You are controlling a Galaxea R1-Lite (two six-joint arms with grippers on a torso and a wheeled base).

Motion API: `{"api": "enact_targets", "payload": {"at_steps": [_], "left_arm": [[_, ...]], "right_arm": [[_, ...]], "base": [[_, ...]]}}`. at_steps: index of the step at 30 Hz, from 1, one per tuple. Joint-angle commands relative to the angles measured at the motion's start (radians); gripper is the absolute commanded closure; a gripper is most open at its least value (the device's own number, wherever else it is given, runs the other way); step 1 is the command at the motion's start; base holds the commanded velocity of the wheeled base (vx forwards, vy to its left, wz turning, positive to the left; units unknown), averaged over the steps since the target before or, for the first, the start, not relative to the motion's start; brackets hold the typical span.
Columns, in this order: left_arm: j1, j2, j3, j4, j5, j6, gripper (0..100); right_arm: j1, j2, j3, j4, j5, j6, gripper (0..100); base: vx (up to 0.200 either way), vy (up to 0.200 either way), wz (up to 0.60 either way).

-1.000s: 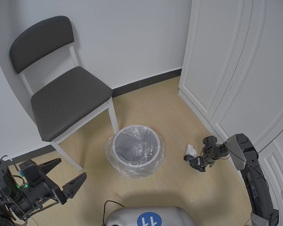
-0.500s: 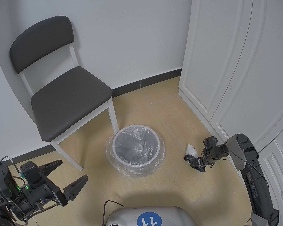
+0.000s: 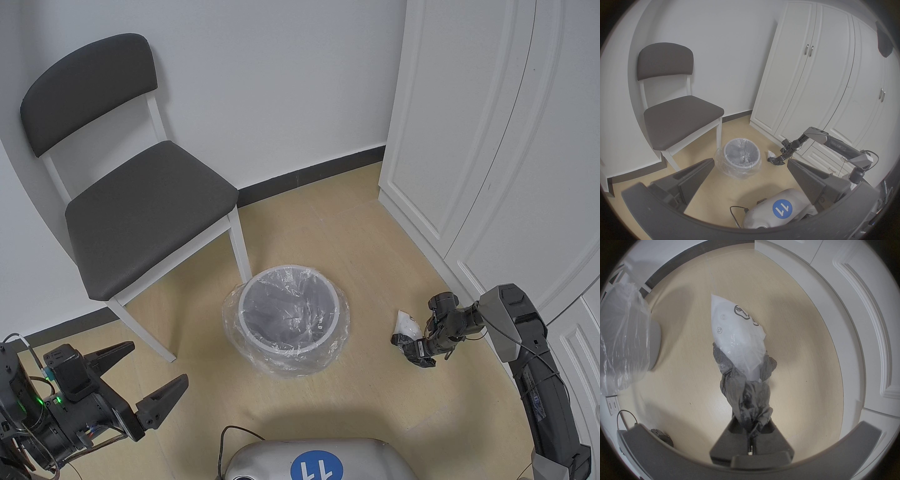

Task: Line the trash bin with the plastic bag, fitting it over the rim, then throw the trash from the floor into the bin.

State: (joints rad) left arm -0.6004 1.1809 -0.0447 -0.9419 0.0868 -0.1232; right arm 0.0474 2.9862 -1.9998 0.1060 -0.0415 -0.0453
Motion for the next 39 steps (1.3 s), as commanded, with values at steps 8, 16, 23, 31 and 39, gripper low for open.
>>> {"api": "enact_targets", "payload": {"at_steps": [8, 16, 23, 31, 39], "left_arm": [[-0.01, 0.002, 0.005, -0.001, 0.001, -0.003, 0], [-0.025, -0.018, 0.005, -0.005, 0.001, -0.001, 0], [-0.035, -0.058, -0.001, -0.005, 0.001, 0.004, 0], [-0.059, -0.076, 0.003, -0.003, -0.001, 0.007, 0], [-0.059, -0.058, 0.005, 0.005, -0.001, 0.008, 0]], "right_arm": [[0.0, -0.003, 0.0, 0.0, -0.046, 0.051, 100], [0.023, -0.076, 0.018, -0.19, -0.138, 0.176, 100], [0.022, -0.325, 0.259, -0.209, 0.0, 0.275, 100], [0.121, -0.797, 0.618, -0.367, 0.032, 0.318, 100], [0.328, -1.165, 0.865, -0.44, 0.043, 0.317, 100]], "base": [[0.0, 0.0, 0.0], [0.0, 0.0, 0.0], [0.0, 0.0, 0.0], [0.0, 0.0, 0.0], [0.0, 0.0, 0.0]]}}
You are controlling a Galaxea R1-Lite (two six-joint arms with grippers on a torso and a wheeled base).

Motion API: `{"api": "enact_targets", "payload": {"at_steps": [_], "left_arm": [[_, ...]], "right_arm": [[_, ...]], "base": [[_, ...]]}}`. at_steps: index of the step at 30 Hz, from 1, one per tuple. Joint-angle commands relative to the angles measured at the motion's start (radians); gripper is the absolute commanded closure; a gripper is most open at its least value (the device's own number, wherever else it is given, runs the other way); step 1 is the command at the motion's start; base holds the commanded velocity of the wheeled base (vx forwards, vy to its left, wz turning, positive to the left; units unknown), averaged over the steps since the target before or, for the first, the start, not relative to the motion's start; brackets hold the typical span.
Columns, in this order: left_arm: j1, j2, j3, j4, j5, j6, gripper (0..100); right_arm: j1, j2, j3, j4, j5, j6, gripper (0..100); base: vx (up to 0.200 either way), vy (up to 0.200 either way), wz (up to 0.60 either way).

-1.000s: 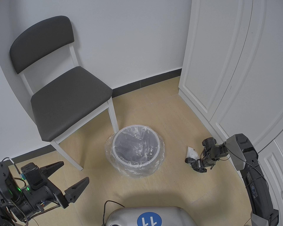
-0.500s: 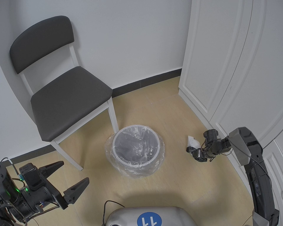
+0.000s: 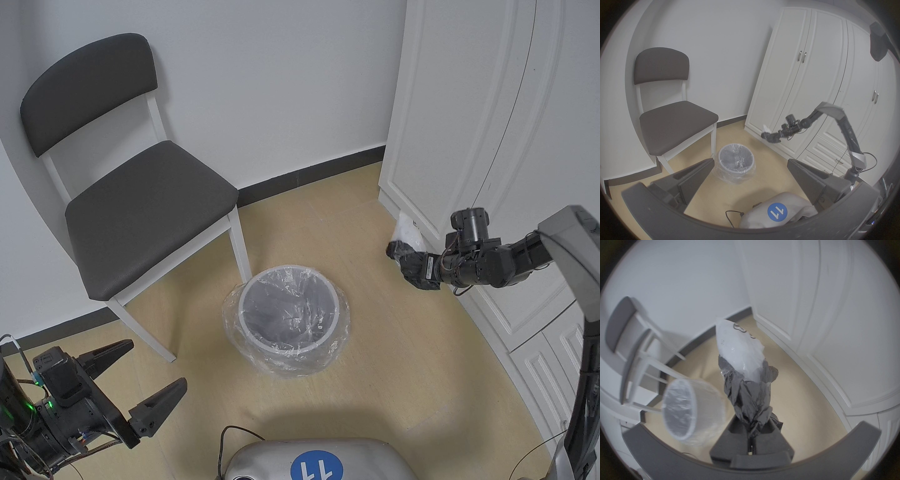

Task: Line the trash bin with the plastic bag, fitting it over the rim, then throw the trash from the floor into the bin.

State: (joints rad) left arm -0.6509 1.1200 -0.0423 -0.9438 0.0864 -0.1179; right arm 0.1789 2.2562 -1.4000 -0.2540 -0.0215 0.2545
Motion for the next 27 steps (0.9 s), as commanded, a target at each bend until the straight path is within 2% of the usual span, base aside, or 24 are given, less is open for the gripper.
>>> {"api": "enact_targets", "payload": {"at_steps": [1, 4, 5, 6, 7, 8, 13, 14, 15, 16, 17, 19, 21, 24, 27], "left_arm": [[-0.009, 0.004, 0.002, 0.007, 0.0, 0.003, 0], [-0.007, 0.007, 0.001, 0.007, 0.0, 0.004, 0], [-0.007, 0.007, 0.001, 0.007, 0.0, 0.004, 0], [-0.007, 0.006, -0.001, 0.003, 0.0, 0.004, 0], [-0.007, 0.007, -0.001, 0.003, 0.0, 0.004, 0], [-0.007, 0.011, -0.011, 0.0, 0.001, 0.004, 0], [-0.009, 0.012, -0.025, -0.001, 0.001, 0.001, 0], [-0.009, 0.012, -0.025, -0.001, 0.001, 0.001, 0], [-0.01, 0.014, -0.022, 0.0, 0.001, 0.001, 0], [-0.01, 0.014, -0.022, 0.0, 0.001, 0.001, 0], [-0.012, 0.017, -0.025, 0.005, 0.001, 0.003, 0], [-0.009, 0.027, -0.036, 0.01, 0.001, 0.001, 0], [-0.003, 0.053, -0.037, 0.008, 0.001, 0.006, 0], [0.0, 0.061, -0.03, 0.0, 0.003, 0.006, 0], [0.002, 0.055, -0.028, 0.0, 0.001, 0.006, 0]], "right_arm": [[0.209, -0.454, 0.274, -0.08, 0.023, 0.014, 100], [0.303, -0.553, 0.323, -0.076, 0.02, 0.002, 100], [0.303, -0.553, 0.323, -0.076, 0.02, 0.002, 100], [0.356, -0.595, 0.354, -0.076, 0.02, -0.024, 100], [0.361, -0.598, 0.357, -0.076, 0.02, -0.027, 100], [0.416, -0.626, 0.417, -0.083, 0.015, -0.067, 100], [0.567, -0.633, 0.559, -0.126, 0.003, -0.221, 100], [0.567, -0.633, 0.559, -0.126, 0.003, -0.221, 100], [0.585, -0.607, 0.599, -0.157, -0.011, -0.27, 100], [0.585, -0.603, 0.601, -0.16, -0.014, -0.273, 100], [0.59, -0.555, 0.624, -0.194, -0.057, -0.311, 100], [0.59, -0.509, 0.631, -0.232, -0.109, -0.331, 100], [0.59, -0.474, 0.633, -0.275, -0.138, -0.336, 100], [0.588, -0.446, 0.641, -0.318, -0.143, -0.336, 100], [0.585, -0.437, 0.642, -0.323, -0.143, -0.336, 100]], "base": [[0.0, 0.0, 0.0], [0.0, 0.0, 0.0], [0.0, 0.0, 0.0], [0.0, 0.0, 0.0], [0.0, 0.0, 0.0], [0.0, 0.0, 0.0], [0.0, 0.0, 0.0], [0.0, 0.0, 0.0], [0.0, 0.0, 0.0], [0.2, 0.0, 0.0], [0.2, 0.0, 0.0], [0.2, 0.0, 0.0], [0.2, 0.0, 0.0], [0.2, 0.0, 0.0], [0.0, 0.0, 0.0]]}}
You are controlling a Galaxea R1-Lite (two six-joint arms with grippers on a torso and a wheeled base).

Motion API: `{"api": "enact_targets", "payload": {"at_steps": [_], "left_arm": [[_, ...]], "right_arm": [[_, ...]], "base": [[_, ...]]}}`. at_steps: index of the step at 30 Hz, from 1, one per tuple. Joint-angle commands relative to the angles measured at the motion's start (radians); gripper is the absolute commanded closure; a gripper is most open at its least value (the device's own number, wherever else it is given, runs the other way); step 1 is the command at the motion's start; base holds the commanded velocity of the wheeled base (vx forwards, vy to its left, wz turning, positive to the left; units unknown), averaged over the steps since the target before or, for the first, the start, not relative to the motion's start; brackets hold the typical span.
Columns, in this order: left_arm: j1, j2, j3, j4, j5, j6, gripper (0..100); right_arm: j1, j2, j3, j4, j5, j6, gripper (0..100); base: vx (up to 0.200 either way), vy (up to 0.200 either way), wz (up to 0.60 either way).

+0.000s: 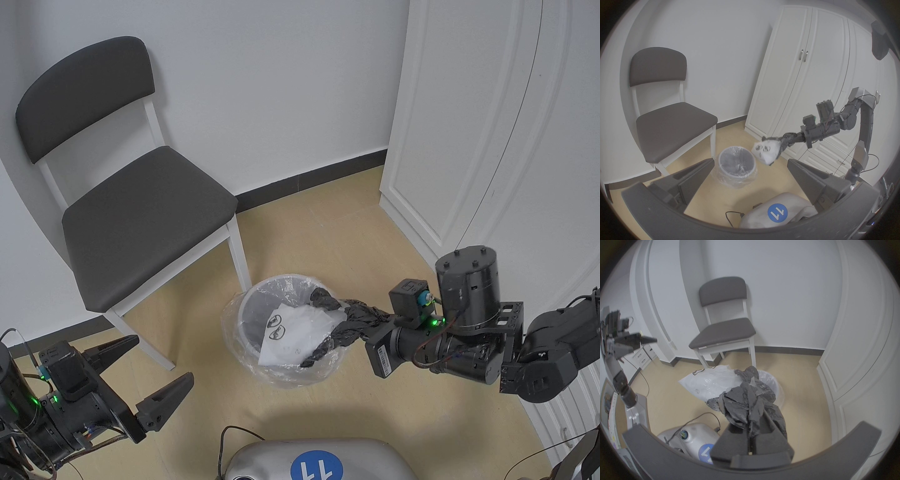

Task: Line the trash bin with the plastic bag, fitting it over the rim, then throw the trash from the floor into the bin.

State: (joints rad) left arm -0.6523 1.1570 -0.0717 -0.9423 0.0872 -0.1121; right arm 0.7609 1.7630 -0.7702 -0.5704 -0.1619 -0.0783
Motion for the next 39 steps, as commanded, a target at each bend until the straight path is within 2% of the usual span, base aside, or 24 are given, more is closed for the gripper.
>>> {"api": "enact_targets", "payload": {"at_steps": [1, 8, 12, 14, 15, 16, 17, 18, 19, 20, 21, 23, 27, 29, 39], "left_arm": [[0.005, 0.021, -0.005, -0.001, 0.002, -0.001, 0], [0.007, 0.023, 0.003, -0.003, 0.002, 0.0, 0], [0.008, 0.023, 0.003, -0.001, 0.002, 0.0, 0], [0.008, 0.024, 0.001, -0.003, 0.002, 0.0, 0], [0.008, 0.024, 0.001, -0.003, 0.002, 0.0, 0], [0.007, 0.021, 0.003, -0.003, 0.002, 0.0, 0], [0.007, 0.021, 0.003, -0.003, 0.002, 0.0, 0], [0.008, 0.02, 0.004, -0.003, 0.002, 0.0, 0], [0.008, 0.018, 0.003, -0.001, 0.002, 0.0, 0], [0.008, 0.018, 0.003, -0.001, 0.002, 0.0, 0], [0.008, 0.02, 0.003, -0.003, 0.002, 0.0, 0], [0.008, 0.018, 0.003, -0.003, 0.002, 0.0, 0], [0.008, 0.01, 0.0, -0.003, 0.0, 0.0, 0], [0.011, 0.01, -0.005, -0.003, 0.0, 0.0, 0], [0.034, 0.009, -0.011, -0.004, 0.0, 0.002, 0]], "right_arm": [[0.002, 0.062, 0.012, -0.006, -0.004, -0.003, 100], [0.002, 0.125, -0.001, -0.008, -0.007, -0.008, 100], [-0.009, 0.176, -0.044, -0.019, -0.007, -0.054, 100], [-0.052, 0.243, -0.136, -0.026, -0.013, -0.181, 100], [-0.052, 0.243, -0.136, -0.026, -0.013, -0.181, 100], [-0.086, 0.302, -0.215, -0.028, -0.025, -0.299, 100], [-0.086, 0.302, -0.215, -0.028, -0.025, -0.299, 100], [-0.106, 0.357, -0.287, -0.028, -0.034, -0.397, 100], [-0.117, 0.386, -0.32, -0.028, -0.036, -0.442, 100], [-0.117, 0.386, -0.32, -0.028, -0.036, -0.442, 100], [-0.146, 0.458, -0.399, -0.029, -0.038, -0.56, 100], [-0.161, 0.521, -0.451, -0.06, -0.038, -0.655, 100], [-0.153, 0.593, -0.485, -0.157, -0.054, -0.71, 100], [-0.15, 0.605, -0.489, -0.164, -0.056, -0.761, 100], [-0.112, 0.647, -0.541, -0.158, -0.056, -0.839, 100]], "base": [[0.0, 0.0, 0.0], [0.0, 0.0, 0.0], [0.0, 0.0, 0.0], [0.0, 0.0, 0.0], [0.0, 0.0, 0.0], [0.0, 0.0, 0.0], [0.0, 0.0, 0.0], [0.0, 0.0, 0.0], [0.0, 0.0, 0.0], [0.0, 0.0, 0.0], [0.0, 0.0, 0.0], [0.0, 0.0, 0.0], [0.0, 0.0, 0.0], [0.0, 0.0, 0.0], [0.0, 0.0, 0.0]]}}
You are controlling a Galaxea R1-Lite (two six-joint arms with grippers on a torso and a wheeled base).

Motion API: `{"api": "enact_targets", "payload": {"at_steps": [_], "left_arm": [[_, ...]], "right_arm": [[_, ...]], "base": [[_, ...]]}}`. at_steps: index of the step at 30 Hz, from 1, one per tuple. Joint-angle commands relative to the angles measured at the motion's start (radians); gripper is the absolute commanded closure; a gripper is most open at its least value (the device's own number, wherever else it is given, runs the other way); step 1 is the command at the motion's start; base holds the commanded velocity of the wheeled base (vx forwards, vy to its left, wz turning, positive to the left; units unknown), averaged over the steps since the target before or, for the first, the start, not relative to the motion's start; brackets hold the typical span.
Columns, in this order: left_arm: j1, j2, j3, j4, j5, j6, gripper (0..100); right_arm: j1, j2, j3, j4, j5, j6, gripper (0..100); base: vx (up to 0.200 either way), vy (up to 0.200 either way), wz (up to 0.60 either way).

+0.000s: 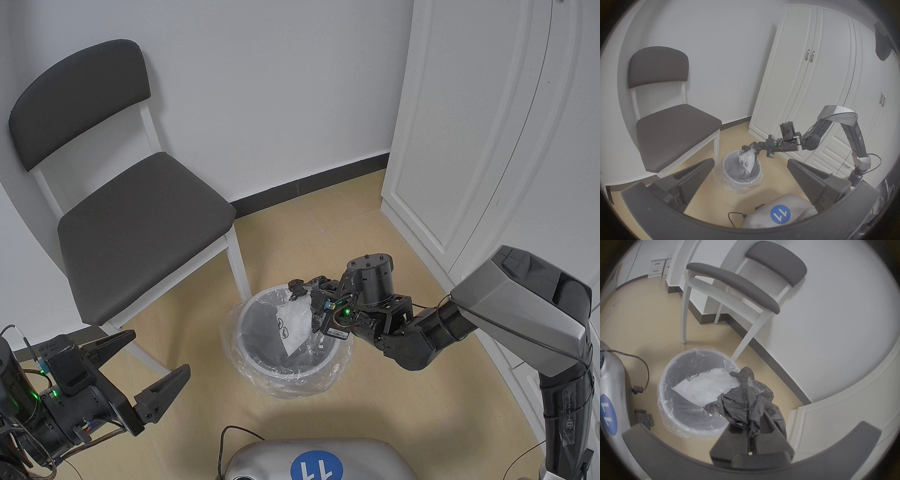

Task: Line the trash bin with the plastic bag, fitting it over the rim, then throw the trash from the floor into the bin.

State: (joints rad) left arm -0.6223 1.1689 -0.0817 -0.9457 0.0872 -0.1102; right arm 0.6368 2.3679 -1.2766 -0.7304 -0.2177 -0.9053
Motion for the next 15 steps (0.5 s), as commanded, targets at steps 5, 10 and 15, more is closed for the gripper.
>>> {"api": "enact_targets", "payload": {"at_steps": [5, 10, 15], "left_arm": [[0.004, -0.003, -0.004, -0.001, 0.0, 0.0, 0], [0.004, -0.014, -0.007, -0.001, 0.0, 0.001, 0], [0.007, -0.026, -0.004, -0.001, 0.0, 0.017, 0]], "right_arm": [[0.024, 0.065, -0.089, 0.006, -0.003, -0.043, 100], [0.044, 0.09, -0.101, 0.031, -0.054, -0.109, 100], [0.053, 0.102, -0.112, 0.063, -0.118, -0.161, 100]], "base": [[0.0, 0.0, 0.0], [0.0, 0.0, 0.0], [0.0, 0.0, 0.0]]}}
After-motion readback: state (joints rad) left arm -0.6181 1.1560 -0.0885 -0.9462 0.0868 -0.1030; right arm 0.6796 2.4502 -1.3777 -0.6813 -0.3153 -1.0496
